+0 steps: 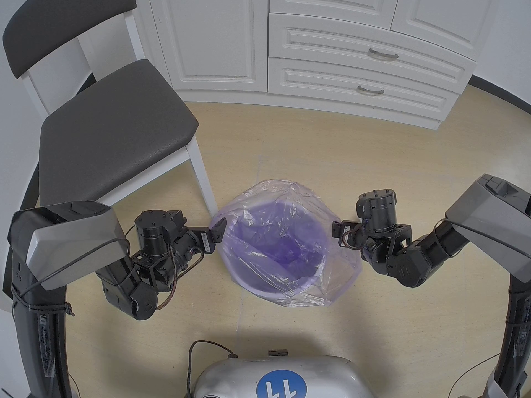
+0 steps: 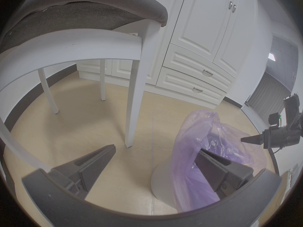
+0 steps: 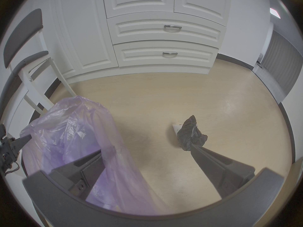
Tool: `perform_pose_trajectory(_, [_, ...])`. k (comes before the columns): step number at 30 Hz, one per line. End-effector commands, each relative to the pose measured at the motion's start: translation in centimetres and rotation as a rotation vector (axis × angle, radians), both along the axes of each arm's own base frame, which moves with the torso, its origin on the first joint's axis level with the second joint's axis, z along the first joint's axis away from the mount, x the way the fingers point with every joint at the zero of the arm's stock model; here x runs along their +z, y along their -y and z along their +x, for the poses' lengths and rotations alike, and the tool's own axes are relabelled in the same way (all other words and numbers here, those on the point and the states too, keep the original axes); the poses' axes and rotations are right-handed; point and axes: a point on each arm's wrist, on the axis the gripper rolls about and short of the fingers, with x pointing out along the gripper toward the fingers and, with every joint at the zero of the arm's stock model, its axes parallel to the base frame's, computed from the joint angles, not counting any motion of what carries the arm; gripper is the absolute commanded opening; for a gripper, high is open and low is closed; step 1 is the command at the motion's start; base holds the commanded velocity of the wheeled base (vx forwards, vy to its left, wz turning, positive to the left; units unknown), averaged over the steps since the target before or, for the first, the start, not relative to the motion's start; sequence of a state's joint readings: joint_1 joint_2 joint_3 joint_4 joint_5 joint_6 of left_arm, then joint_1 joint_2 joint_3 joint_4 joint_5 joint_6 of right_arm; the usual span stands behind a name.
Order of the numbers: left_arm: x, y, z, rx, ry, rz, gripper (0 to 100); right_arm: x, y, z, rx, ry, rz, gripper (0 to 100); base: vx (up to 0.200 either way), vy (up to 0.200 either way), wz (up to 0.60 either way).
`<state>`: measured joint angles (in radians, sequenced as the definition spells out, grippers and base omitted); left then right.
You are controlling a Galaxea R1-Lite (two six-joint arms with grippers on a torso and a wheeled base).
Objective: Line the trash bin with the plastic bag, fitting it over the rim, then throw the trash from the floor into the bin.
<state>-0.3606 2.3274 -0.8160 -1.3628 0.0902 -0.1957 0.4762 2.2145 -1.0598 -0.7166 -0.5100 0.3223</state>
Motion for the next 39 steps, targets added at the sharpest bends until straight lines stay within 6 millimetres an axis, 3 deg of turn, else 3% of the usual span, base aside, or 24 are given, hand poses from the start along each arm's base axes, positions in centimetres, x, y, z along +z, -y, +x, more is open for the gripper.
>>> perform_pose_trajectory(1, [-0.1,0.1,0.4,0.004,0.006,-0.007,100,-1.1,0.0,0.4,-0.005,-0.013,-0.006,100,0.0,0.0,0.0])
perform_pose_trajectory(8, [-0.9,0.5,1.9,0.1,0.03,-0.001,100,-2.1,-0.4,1.9,-0.017,-0.001,0.01,100,0.0,0.0,0.0])
perform_pose_trajectory(25, [-1.9,0.6,3.1,0.125,0.036,-0.009,100,-3.2,0.5,5.9,-0.079,0.155,0.095,100,0.0,0.0,0.0])
perform_pose_trajectory(39, [-3.2,-0.6,5.0,0.172,0.039,-0.018,100,-4.2,0.2,7.2,-0.09,0.175,0.159,100,0.0,0.0,0.0])
